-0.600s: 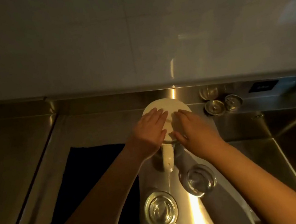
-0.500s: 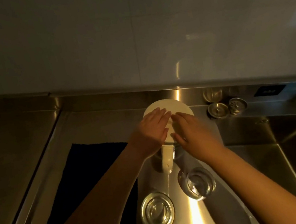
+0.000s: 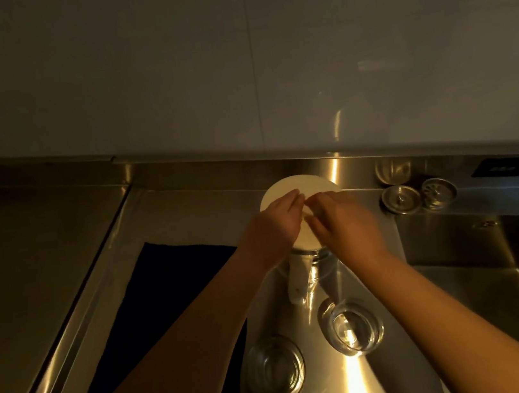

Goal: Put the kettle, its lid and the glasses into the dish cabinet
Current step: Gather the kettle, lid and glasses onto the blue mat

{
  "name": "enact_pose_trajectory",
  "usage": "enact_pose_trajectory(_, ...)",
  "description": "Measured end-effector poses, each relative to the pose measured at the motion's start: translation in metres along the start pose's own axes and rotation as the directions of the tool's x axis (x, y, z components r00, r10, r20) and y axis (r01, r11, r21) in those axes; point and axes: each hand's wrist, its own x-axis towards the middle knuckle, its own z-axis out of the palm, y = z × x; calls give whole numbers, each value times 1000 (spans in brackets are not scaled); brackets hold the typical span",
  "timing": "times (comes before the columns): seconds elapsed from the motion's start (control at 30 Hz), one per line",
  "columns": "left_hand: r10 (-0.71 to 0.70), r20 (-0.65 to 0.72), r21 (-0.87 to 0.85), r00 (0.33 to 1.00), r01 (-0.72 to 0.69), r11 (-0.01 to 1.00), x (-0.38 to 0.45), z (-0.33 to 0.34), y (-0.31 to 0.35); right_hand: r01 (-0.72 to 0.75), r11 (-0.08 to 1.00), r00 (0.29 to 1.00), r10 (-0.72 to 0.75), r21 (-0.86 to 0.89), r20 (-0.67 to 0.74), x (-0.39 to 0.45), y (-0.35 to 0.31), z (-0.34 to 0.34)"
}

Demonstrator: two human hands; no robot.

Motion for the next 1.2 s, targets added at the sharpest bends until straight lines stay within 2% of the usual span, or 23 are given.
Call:
enact_pose_trajectory(0.1,34,-108,-2,994,-35,999,3,9,-7,-45,999,999,45,14,-24,2,-2,6)
enact_pose_trajectory(0.13,16,-79,-58,997,-20,998,4,13,-9,-56,998,998,57,9,-35,2,-2,9)
enact_pose_trajectory(0.2,-69,94,-179,993,85,980,11,23,-13,-82,997,994,83,11,-69,0,-2,14)
enact_pose_trajectory(0.27,-116,226,-218,967,166,962,16,31,-18,-112,993,988,114,24,-106,-2,-5,17)
enact_pose_trajectory(0.33,-114,265,-253,957,183,950,21,34,-20,-133,990,981,137,44,-135,-3,-7,21)
enact_pose_trajectory(0.47,-61,217,-297,974,125,947,21,25,-23,-149,986,976,159,74,-151,-4,-13,27)
enact_pose_trajectory(0.6,-40,162,-263,986,82,961,21,15,-23,-127,987,976,142,96,-168,-4,-18,23)
enact_pose_trajectory(0.87,-5,147,-222,989,38,974,27,-4,-23,-142,981,963,168,134,-211,-5,-28,19)
enact_pose_trajectory(1.2,18,78,-245,997,1,970,16,-27,-49,15,997,966,3,70,-258,10,-56,2)
